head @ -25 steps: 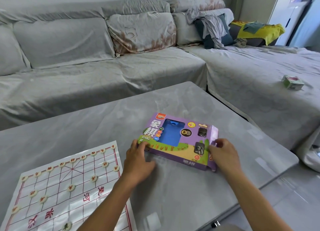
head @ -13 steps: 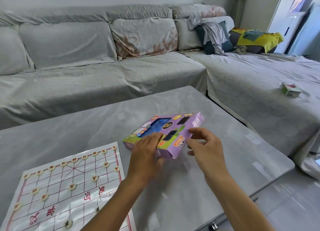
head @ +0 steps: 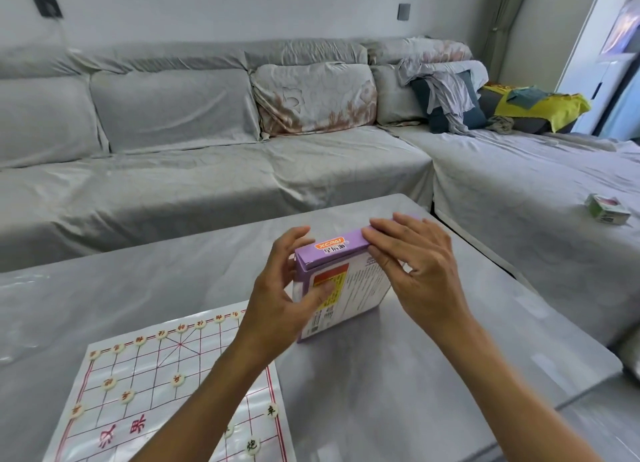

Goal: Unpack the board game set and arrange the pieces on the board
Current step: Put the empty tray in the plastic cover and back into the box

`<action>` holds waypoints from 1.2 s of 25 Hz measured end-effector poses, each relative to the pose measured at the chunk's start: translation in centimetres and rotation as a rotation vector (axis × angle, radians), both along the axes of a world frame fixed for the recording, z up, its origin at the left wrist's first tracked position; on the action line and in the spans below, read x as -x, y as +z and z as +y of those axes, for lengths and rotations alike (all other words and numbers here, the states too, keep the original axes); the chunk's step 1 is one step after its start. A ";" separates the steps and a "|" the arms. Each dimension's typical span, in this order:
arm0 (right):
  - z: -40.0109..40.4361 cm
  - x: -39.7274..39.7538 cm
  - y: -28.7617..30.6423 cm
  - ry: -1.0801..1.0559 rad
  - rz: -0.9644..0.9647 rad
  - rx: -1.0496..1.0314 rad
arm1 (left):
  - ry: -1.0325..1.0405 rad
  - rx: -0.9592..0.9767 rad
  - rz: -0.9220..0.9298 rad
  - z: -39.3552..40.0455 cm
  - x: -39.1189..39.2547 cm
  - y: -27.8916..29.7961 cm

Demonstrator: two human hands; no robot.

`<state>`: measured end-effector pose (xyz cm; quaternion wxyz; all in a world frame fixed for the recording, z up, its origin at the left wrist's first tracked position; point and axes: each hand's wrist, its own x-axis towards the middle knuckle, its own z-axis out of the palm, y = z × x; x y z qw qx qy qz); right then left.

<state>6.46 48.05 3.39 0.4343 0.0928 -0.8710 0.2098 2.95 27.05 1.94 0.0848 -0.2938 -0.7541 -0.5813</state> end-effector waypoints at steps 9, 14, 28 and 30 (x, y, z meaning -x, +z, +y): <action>-0.9 1.5 -0.9 -0.021 0.105 -0.095 | 0.115 0.143 0.364 -1.6 0.9 0.1; -0.4 -1.0 -1.9 0.008 0.104 0.132 | 0.090 0.209 0.364 -0.7 -1.1 -1.2; 8.9 -6.9 -8.8 -0.277 -0.779 1.245 | 0.092 0.723 0.400 8.4 -3.9 -11.9; 9.7 -5.1 -9.5 -0.296 -0.811 1.271 | 0.297 0.792 0.124 6.3 -2.3 -12.3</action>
